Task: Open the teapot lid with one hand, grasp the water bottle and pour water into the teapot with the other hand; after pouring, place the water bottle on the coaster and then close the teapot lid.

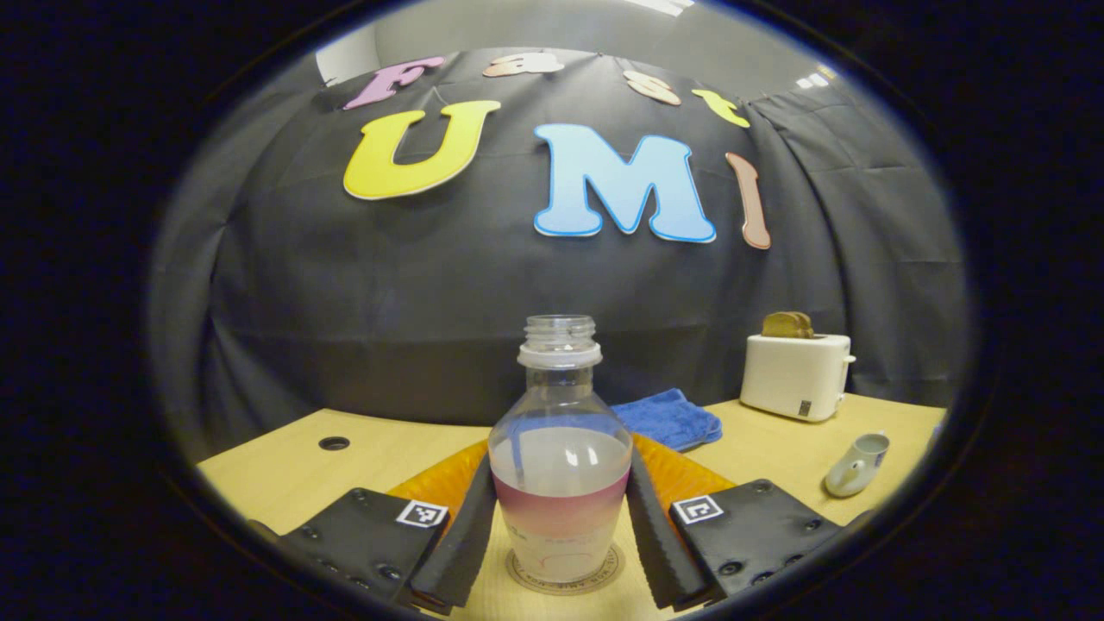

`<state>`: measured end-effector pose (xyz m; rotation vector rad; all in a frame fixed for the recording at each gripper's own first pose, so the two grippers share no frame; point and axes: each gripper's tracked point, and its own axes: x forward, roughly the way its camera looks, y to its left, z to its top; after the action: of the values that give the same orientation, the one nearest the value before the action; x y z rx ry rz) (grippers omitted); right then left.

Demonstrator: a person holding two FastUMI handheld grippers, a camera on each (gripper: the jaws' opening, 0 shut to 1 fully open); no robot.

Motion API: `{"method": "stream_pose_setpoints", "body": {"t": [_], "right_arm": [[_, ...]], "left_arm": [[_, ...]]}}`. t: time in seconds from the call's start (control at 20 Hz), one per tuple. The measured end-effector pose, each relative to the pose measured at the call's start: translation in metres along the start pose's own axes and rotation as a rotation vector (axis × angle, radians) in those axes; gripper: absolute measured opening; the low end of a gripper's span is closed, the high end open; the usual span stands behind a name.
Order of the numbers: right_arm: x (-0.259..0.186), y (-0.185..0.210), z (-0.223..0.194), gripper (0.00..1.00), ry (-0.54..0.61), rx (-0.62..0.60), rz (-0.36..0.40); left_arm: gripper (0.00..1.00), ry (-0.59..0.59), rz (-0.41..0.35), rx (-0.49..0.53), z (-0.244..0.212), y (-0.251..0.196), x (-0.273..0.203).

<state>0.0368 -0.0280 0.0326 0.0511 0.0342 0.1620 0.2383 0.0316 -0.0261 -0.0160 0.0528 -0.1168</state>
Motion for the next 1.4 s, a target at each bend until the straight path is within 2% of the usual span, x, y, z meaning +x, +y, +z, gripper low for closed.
{"method": "stream_pose_setpoints", "body": {"t": [0.25, 0.45, 0.55, 0.6, 0.65, 0.75, 1.25, 1.4], "right_arm": [[-0.001, -0.002, 0.006, 0.10, -0.006, 0.026, 0.001], [-0.003, 0.001, 0.004, 0.10, 0.005, 0.024, 0.005], [-0.004, -0.001, 0.004, 0.11, 0.005, 0.025, 0.001], [-0.004, -0.001, 0.004, 0.10, 0.005, 0.025, 0.001], [-0.004, 0.000, 0.003, 0.10, 0.007, 0.026, 0.002], [-0.004, 0.001, 0.002, 0.10, 0.011, 0.029, 0.006], [-0.016, 0.003, 0.003, 0.10, 0.008, 0.021, 0.005], [-0.011, -0.005, 0.008, 0.10, -0.022, -0.001, -0.016]], "left_arm": [[0.87, 0.009, -0.007, -0.041, -0.008, -0.003, 0.004], [0.87, 0.016, -0.008, -0.014, -0.009, -0.006, 0.005], [0.89, 0.017, 0.011, 0.012, -0.008, -0.004, 0.004], [0.97, 0.018, 0.034, 0.036, -0.008, 0.002, 0.004], [1.00, 0.022, 0.040, 0.041, -0.007, 0.001, 0.001], [1.00, 0.023, 0.051, 0.036, -0.006, 0.003, -0.001], [1.00, 0.014, 0.065, 0.033, 0.006, -0.005, -0.040], [1.00, 0.025, 0.070, -0.002, 0.006, -0.011, -0.074]]}}
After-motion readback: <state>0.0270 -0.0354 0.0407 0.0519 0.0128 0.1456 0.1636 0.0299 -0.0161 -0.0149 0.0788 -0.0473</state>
